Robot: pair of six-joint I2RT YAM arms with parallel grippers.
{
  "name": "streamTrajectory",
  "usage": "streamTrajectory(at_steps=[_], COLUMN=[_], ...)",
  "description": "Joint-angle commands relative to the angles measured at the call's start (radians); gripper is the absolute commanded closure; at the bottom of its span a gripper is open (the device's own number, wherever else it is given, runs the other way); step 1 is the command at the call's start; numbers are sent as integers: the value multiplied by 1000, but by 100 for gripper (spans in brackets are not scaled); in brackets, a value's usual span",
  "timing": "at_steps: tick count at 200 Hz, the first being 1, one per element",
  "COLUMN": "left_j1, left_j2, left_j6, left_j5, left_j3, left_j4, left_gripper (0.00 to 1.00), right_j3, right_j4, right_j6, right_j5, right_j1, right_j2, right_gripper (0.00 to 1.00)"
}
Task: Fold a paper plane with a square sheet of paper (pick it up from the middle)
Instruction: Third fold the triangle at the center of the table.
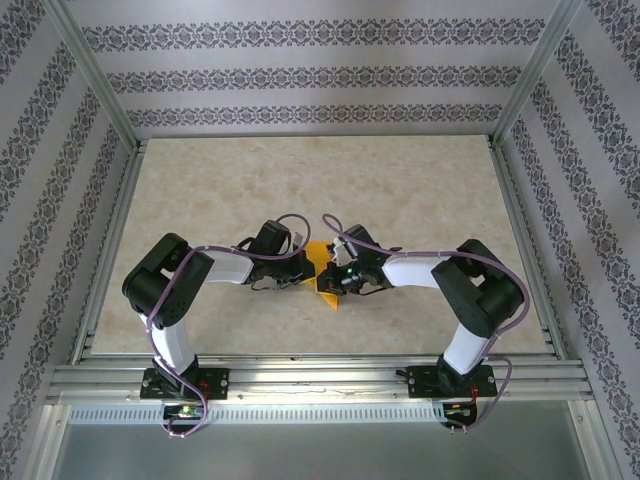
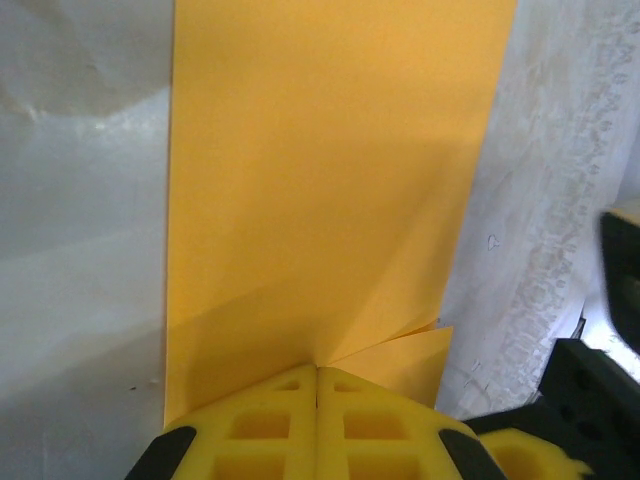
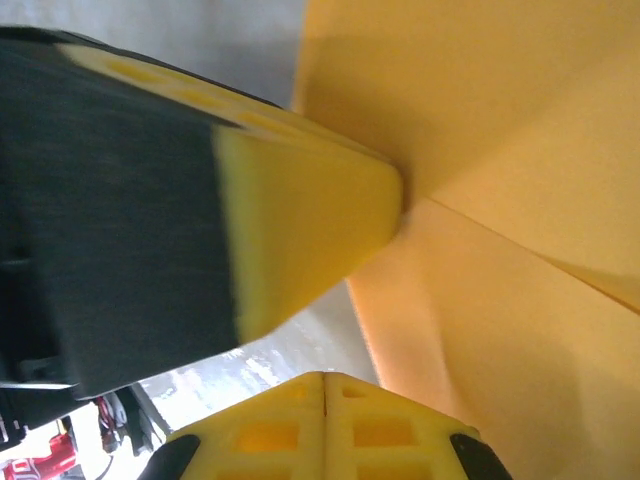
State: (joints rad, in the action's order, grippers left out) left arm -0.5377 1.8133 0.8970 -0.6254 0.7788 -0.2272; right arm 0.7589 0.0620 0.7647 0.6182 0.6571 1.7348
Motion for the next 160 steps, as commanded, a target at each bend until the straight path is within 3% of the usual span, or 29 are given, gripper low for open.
streamTrajectory(at_steps=[1, 125, 160], left_j1=[-5, -2, -1], left_j2=[26, 23, -16], left_j6=[-7, 3, 108], left_j5=[44, 64, 107], left_j3=[-20, -24, -101], left_j4=[81, 95, -20], left_gripper=[99, 100, 100], right_j3=[-16, -290, -292], right_j4=[-2, 0, -26], right_j6=[10, -5, -22], right_j5=[14, 50, 55], right_j1=[10, -38, -92], right_j2=[25, -169, -268], right_gripper=[95, 92, 89])
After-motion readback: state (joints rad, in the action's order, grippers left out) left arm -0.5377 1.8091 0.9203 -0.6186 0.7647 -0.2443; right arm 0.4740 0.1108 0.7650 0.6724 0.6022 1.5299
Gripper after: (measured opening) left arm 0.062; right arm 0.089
